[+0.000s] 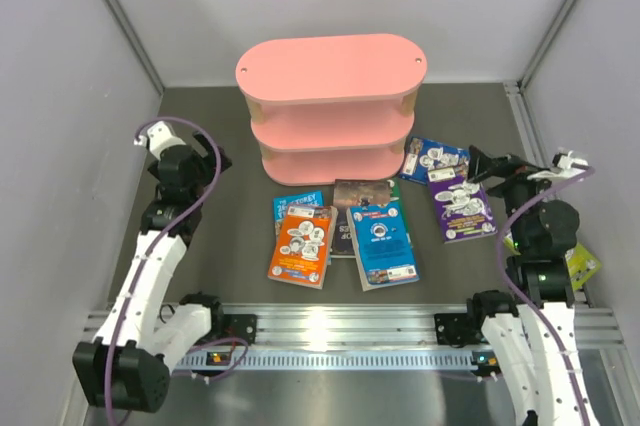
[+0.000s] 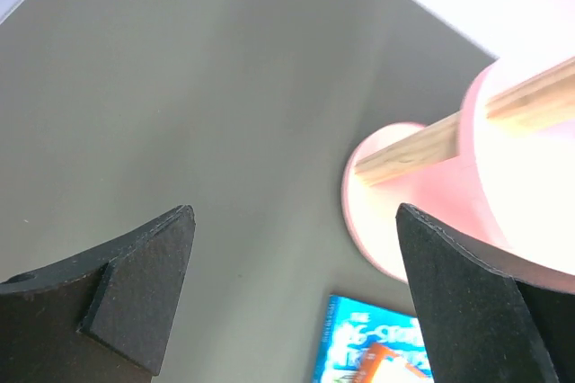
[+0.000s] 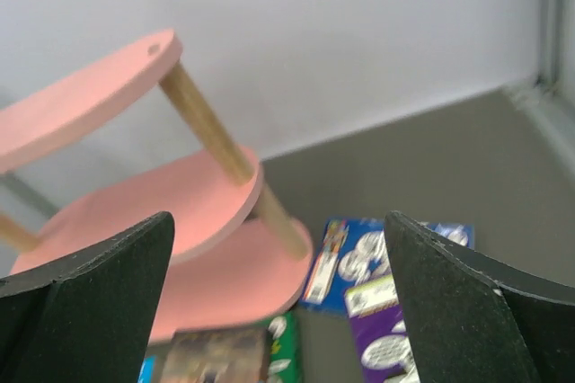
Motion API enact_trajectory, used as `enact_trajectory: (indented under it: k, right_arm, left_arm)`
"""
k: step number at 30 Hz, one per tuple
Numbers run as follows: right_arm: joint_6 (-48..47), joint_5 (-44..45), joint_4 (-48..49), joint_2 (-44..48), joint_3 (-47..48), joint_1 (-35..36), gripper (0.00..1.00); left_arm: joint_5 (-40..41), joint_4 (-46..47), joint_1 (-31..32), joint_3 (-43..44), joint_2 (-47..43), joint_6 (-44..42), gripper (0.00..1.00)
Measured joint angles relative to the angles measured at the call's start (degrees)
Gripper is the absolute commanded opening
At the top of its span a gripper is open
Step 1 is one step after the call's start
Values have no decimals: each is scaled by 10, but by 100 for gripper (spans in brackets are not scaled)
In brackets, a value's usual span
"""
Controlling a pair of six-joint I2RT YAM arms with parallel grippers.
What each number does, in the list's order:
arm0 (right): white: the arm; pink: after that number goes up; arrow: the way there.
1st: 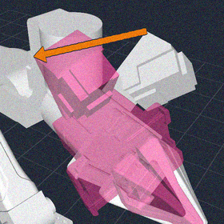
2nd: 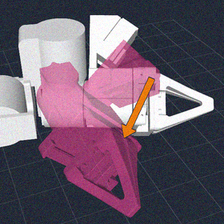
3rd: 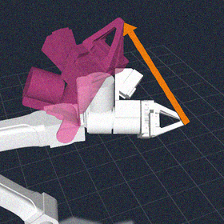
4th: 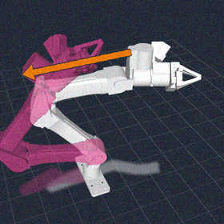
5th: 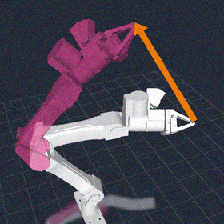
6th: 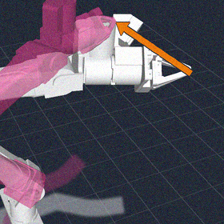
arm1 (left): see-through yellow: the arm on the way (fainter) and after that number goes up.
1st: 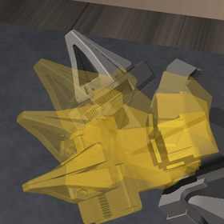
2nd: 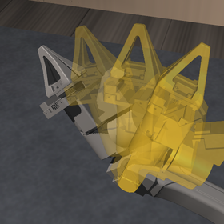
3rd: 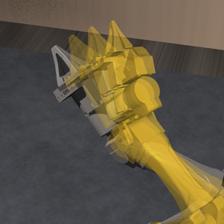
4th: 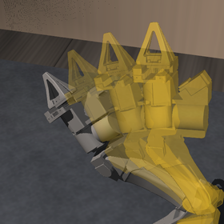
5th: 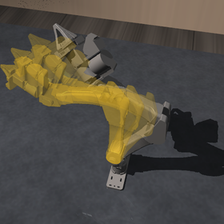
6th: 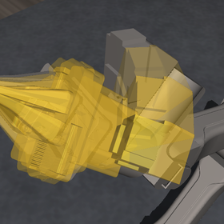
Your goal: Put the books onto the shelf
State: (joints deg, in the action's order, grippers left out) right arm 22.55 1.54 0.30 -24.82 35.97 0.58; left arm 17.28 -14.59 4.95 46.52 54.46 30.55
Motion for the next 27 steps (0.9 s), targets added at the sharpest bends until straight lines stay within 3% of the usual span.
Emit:
enact_trajectory:
  k: [5,9,15,21,27]
  right_arm:
    - [76,-80,-79,-34,-5,3,100]
    - [91,-95,-163,-43,4,23,100]
    - [97,-70,-276,-21,44,120,100]
    - [125,50,-361,-47,54,304,100]
    - [249,280,-479,-235,101,641,100]
  left_arm:
    - [0,-37,0,0,-38,68,99]
    - [-53,-29,0,-19,-73,69,99]
    - [-94,-28,0,-70,-102,71,96]
    - [-135,-23,0,-108,-93,86,93]
    - [-154,-20,0,-109,-84,96,91]
